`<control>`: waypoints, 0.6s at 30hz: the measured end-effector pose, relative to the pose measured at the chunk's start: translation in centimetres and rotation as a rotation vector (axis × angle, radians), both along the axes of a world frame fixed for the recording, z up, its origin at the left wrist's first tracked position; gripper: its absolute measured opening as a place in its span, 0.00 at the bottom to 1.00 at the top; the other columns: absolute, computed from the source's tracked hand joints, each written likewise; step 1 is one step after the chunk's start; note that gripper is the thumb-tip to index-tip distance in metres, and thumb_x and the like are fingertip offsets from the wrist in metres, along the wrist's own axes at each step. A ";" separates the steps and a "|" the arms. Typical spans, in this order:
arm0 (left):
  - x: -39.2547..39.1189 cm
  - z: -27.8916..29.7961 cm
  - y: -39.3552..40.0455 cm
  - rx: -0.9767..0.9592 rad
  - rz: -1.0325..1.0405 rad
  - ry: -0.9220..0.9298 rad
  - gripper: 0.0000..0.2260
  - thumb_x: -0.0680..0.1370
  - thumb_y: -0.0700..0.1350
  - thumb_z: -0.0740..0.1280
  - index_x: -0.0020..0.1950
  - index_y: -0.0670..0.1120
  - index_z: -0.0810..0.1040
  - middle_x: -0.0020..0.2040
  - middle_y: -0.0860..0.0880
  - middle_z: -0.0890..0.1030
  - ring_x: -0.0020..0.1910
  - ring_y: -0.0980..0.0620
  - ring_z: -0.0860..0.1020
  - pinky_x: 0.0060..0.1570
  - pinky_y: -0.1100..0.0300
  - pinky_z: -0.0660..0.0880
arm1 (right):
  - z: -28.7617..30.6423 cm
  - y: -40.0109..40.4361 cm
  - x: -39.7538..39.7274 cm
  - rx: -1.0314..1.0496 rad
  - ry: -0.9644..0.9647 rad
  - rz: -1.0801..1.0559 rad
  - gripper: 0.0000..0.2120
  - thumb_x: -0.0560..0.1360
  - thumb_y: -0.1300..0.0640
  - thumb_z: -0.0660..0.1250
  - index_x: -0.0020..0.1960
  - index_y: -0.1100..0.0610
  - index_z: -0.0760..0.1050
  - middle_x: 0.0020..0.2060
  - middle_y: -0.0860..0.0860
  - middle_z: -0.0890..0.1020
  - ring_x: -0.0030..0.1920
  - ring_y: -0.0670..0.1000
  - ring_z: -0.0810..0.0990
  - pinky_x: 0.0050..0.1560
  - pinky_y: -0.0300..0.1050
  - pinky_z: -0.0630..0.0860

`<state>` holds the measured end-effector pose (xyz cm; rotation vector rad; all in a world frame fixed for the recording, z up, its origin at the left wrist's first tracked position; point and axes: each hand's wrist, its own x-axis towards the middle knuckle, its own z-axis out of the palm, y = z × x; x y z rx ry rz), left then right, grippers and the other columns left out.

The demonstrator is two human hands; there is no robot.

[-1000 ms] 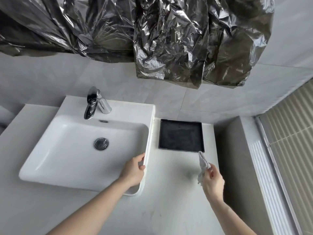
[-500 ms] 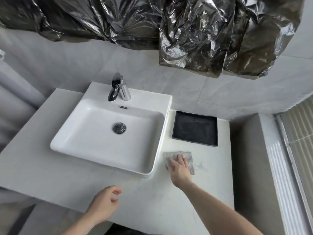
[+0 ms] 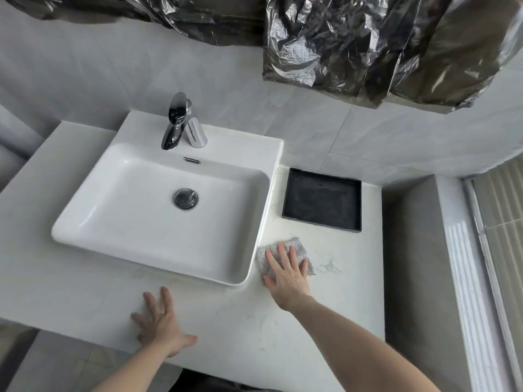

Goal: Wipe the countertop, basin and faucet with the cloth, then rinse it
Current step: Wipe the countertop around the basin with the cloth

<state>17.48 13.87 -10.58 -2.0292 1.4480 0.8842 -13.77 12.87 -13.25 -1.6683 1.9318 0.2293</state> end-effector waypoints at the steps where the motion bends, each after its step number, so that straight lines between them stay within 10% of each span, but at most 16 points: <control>1: 0.0 0.0 0.0 0.003 0.001 -0.001 0.69 0.61 0.65 0.78 0.77 0.54 0.24 0.76 0.45 0.23 0.77 0.26 0.39 0.69 0.37 0.68 | -0.1 0.2 -0.8 -0.002 0.013 -0.013 0.32 0.84 0.40 0.49 0.83 0.42 0.39 0.83 0.48 0.36 0.81 0.59 0.33 0.78 0.70 0.39; 11: 0.1 0.3 -0.2 -0.039 0.001 0.001 0.70 0.58 0.64 0.81 0.78 0.57 0.27 0.78 0.46 0.26 0.77 0.27 0.41 0.66 0.37 0.71 | -0.1 1.7 -12.4 0.077 0.147 -0.545 0.33 0.83 0.36 0.44 0.83 0.44 0.36 0.82 0.53 0.35 0.82 0.59 0.36 0.78 0.71 0.43; 18: -0.1 0.5 -0.3 -0.039 -0.006 -0.008 0.70 0.58 0.64 0.81 0.78 0.57 0.27 0.78 0.47 0.26 0.78 0.27 0.42 0.67 0.37 0.71 | -0.2 -0.6 -4.9 0.070 0.035 -0.532 0.39 0.79 0.30 0.44 0.82 0.43 0.34 0.81 0.54 0.32 0.81 0.62 0.31 0.74 0.74 0.34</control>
